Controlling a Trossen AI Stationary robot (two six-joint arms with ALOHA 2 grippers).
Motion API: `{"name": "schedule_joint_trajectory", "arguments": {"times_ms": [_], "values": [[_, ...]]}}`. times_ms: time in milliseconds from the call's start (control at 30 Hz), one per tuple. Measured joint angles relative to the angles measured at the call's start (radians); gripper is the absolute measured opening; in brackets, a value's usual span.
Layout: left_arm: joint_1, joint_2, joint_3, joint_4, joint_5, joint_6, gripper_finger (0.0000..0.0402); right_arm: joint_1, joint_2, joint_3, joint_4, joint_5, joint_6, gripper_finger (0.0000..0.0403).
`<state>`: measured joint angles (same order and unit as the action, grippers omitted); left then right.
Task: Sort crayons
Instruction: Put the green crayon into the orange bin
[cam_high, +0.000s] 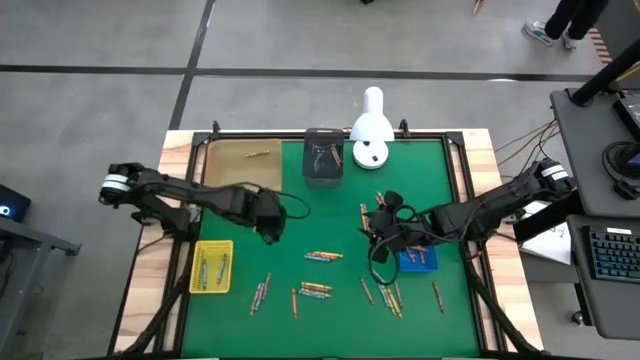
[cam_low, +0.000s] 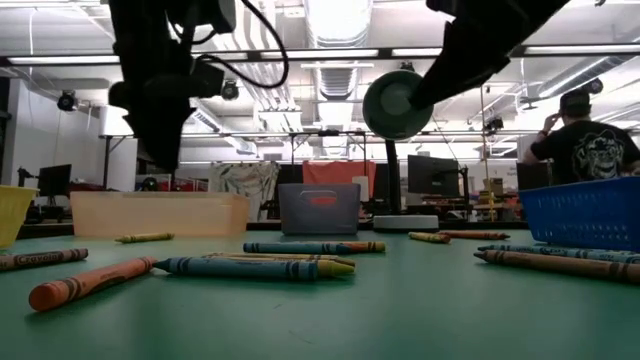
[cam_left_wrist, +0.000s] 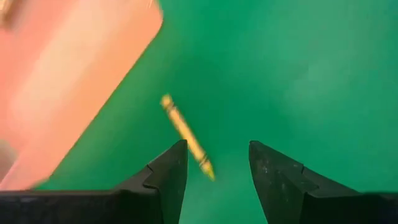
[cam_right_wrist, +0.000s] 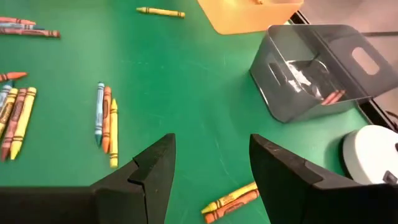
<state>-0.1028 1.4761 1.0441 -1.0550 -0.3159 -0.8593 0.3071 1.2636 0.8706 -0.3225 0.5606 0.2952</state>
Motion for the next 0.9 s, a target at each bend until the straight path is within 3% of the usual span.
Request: {"name": "schedule_joint_trajectory", "arguments": {"times_ms": [133, 267, 500, 900], "values": [[0.000, 0.045, 0.009, -0.005, 0.073, -0.050, 0.0155, -0.005, 0.001, -0.013, -0.005, -0.067, -0.026, 0.0194], [-0.003, 0.078, 0.008, 0.011, 0.080, -0.097, 0.0155, -0.004, 0.000, -0.013, 0.002, -0.095, -0.055, 0.0194], [-0.005, 0.102, 0.008, 0.017, 0.080, -0.169, 0.0155, -0.026, 0.000, -0.010, 0.032, -0.107, -0.142, 0.0194], [-0.011, 0.161, 0.006, 0.024, 0.006, -0.181, 0.0155, -0.092, 0.000, -0.009, 0.054, -0.288, -0.192, 0.0194]]}}
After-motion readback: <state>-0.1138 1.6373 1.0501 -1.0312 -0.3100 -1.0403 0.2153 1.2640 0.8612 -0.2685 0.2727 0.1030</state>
